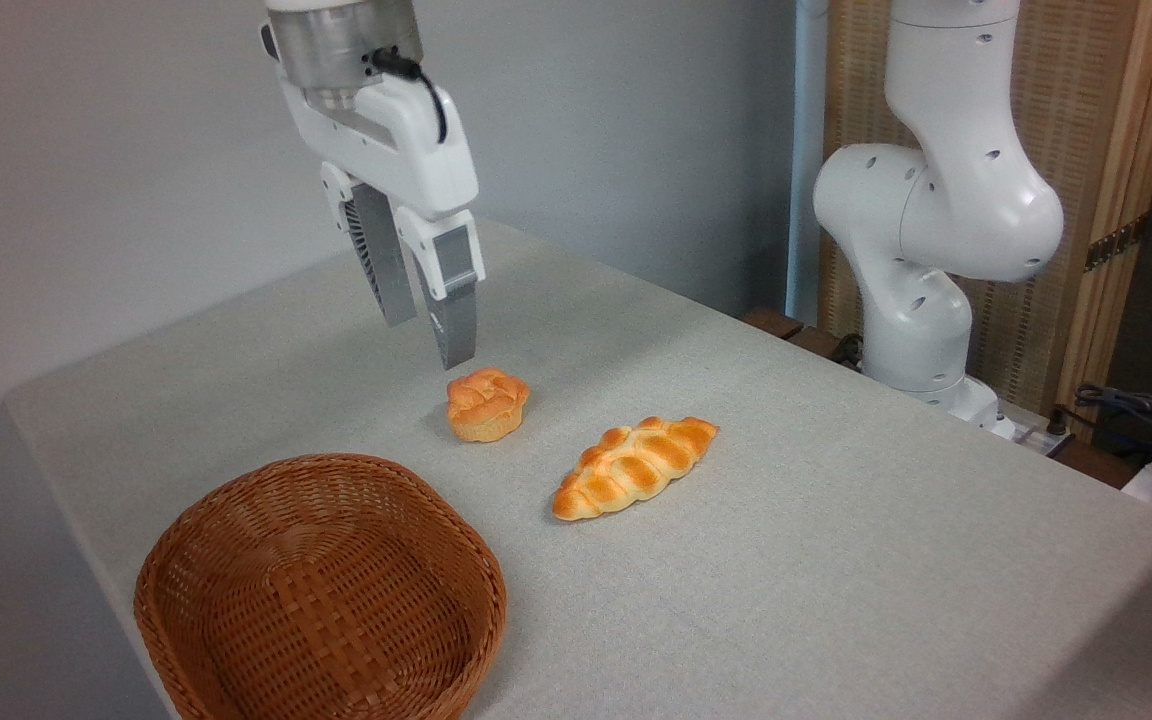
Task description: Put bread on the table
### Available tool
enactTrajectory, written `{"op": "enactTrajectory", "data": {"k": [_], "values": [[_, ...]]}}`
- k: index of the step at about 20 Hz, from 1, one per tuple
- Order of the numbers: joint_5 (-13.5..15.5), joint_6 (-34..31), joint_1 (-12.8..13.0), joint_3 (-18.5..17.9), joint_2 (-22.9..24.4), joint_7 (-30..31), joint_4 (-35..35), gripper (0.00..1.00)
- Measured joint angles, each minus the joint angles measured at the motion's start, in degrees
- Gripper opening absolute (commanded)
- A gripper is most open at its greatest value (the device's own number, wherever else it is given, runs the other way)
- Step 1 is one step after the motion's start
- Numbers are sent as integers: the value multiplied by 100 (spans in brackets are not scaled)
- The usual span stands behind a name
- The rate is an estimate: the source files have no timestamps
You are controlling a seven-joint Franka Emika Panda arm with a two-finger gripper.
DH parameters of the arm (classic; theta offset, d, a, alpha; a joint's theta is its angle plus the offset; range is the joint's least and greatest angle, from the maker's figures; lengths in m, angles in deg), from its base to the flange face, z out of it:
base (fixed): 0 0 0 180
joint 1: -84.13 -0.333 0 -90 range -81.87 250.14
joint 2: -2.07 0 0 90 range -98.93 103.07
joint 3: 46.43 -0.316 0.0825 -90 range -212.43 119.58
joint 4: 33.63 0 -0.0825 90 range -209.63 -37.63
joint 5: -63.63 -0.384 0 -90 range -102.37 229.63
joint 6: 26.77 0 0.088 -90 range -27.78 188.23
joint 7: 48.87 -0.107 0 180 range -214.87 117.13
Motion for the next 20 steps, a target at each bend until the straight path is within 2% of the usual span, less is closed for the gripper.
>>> {"op": "enactTrajectory", "data": {"k": [5,7,9,11,20], "values": [[0,-126,-10,-270,-4,-194,207,100],[0,-168,133,-385,-5,-194,221,100],[0,-172,394,-706,-7,-194,222,100],[0,-173,516,-923,-7,-213,226,100],[-42,-180,656,-959,-22,-230,227,100]]}}
